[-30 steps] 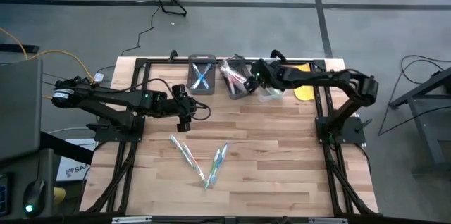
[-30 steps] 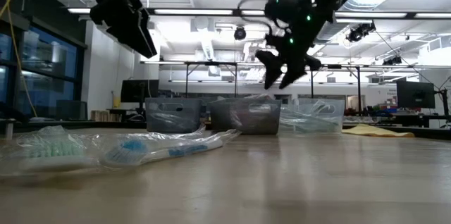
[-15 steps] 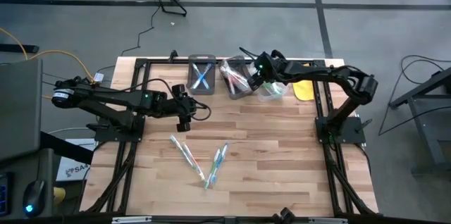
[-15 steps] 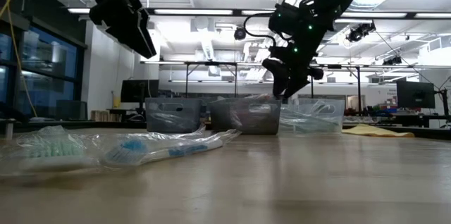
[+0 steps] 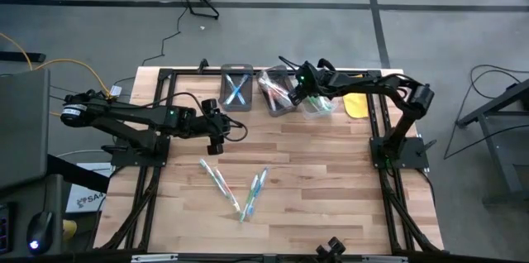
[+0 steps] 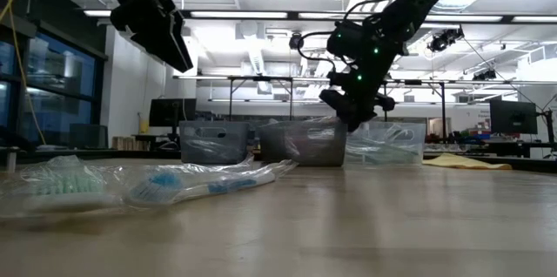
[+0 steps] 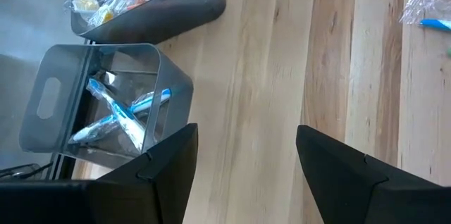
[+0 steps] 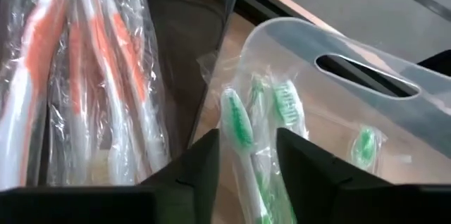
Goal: Pick & Place Toothbrushes
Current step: Adjust the green toothbrush in the bin, then put the green toothbrush into the transparent bin
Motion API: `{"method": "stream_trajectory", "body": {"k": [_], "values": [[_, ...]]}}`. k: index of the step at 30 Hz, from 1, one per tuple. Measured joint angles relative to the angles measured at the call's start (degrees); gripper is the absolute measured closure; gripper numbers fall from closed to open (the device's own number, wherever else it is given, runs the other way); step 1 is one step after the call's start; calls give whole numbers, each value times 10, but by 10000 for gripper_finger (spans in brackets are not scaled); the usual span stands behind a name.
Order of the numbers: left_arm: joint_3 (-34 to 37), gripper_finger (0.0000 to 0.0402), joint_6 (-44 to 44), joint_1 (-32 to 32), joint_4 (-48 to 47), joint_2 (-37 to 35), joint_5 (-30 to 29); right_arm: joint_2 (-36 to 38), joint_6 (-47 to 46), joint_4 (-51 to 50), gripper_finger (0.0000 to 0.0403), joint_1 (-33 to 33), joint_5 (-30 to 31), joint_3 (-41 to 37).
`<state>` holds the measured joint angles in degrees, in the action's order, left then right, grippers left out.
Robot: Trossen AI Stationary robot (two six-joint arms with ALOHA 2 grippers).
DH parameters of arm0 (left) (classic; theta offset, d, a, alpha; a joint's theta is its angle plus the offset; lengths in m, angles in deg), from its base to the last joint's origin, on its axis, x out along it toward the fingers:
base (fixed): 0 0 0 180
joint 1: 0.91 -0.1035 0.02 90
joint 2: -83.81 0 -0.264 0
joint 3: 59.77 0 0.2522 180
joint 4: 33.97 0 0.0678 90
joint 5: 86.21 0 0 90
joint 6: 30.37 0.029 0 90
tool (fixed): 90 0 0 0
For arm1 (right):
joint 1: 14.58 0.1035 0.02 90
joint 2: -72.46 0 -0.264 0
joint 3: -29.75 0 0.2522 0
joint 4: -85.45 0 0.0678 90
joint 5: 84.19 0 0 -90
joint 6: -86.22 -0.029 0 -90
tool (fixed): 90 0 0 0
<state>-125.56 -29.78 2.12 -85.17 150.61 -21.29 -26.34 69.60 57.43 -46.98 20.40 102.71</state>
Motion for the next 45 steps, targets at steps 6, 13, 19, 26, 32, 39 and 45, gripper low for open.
{"method": "stream_trajectory", "body": {"k": [6,13,19,26,32,39,45], "values": [[0,168,0,0,0,0,0,1,2,-2,362,-7,-10,0],[0,168,1,0,0,0,0,18,-15,-14,400,-6,31,0],[0,168,1,0,0,0,0,18,-30,-56,400,-29,12,1],[0,168,-4,0,-7,0,1,12,-27,-32,393,-36,3,0],[0,168,-4,0,-20,0,4,51,-8,-28,318,-29,-16,0],[0,168,-3,0,-44,0,59,96,13,-68,181,-18,-13,1],[3,168,61,0,-93,3,184,148,15,-122,122,3,-11,1]]}}
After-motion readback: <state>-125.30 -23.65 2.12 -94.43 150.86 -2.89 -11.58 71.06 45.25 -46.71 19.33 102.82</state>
